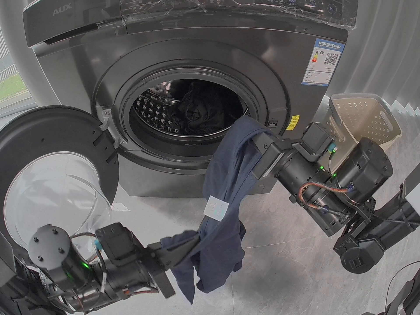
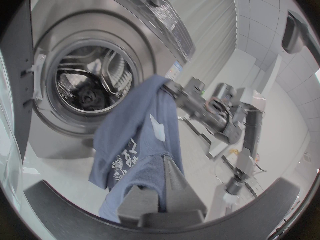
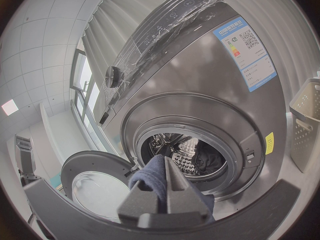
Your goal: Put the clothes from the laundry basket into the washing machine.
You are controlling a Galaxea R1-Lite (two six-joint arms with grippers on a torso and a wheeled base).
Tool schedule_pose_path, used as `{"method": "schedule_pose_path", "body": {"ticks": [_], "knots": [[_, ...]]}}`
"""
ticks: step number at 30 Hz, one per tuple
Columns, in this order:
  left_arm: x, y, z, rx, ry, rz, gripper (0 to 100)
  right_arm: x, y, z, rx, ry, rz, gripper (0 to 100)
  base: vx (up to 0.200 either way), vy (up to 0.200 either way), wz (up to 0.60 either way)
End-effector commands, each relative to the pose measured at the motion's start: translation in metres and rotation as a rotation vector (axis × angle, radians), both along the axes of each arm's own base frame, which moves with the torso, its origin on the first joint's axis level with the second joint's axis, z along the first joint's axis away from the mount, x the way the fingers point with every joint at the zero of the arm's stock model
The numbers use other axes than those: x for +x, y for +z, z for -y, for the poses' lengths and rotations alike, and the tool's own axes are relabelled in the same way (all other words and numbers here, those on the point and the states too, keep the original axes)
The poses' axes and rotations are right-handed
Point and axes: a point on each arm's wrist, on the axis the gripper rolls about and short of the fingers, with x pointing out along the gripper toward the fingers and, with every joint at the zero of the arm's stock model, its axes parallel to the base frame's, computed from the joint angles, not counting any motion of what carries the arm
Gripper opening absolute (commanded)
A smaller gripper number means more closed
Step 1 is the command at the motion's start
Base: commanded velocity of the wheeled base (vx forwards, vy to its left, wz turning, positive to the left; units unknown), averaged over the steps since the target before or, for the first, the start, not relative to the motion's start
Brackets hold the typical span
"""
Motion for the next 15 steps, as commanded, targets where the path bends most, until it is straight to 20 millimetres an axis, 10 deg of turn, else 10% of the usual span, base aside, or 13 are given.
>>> {"method": "schedule_pose_path", "body": {"ticks": [1,15], "knots": [[0.026,0.02,-0.007,-0.072,0.12,0.076,0,-0.007,-0.001,0.012,-0.014,-0.011,-0.015,0,0.0,0.0,0.0],[0.049,0.047,-0.012,-0.144,0.25,0.189,0,-0.022,-0.036,0.024,-0.128,-0.002,-0.129,0,0.0,0.0,0.0]]}}
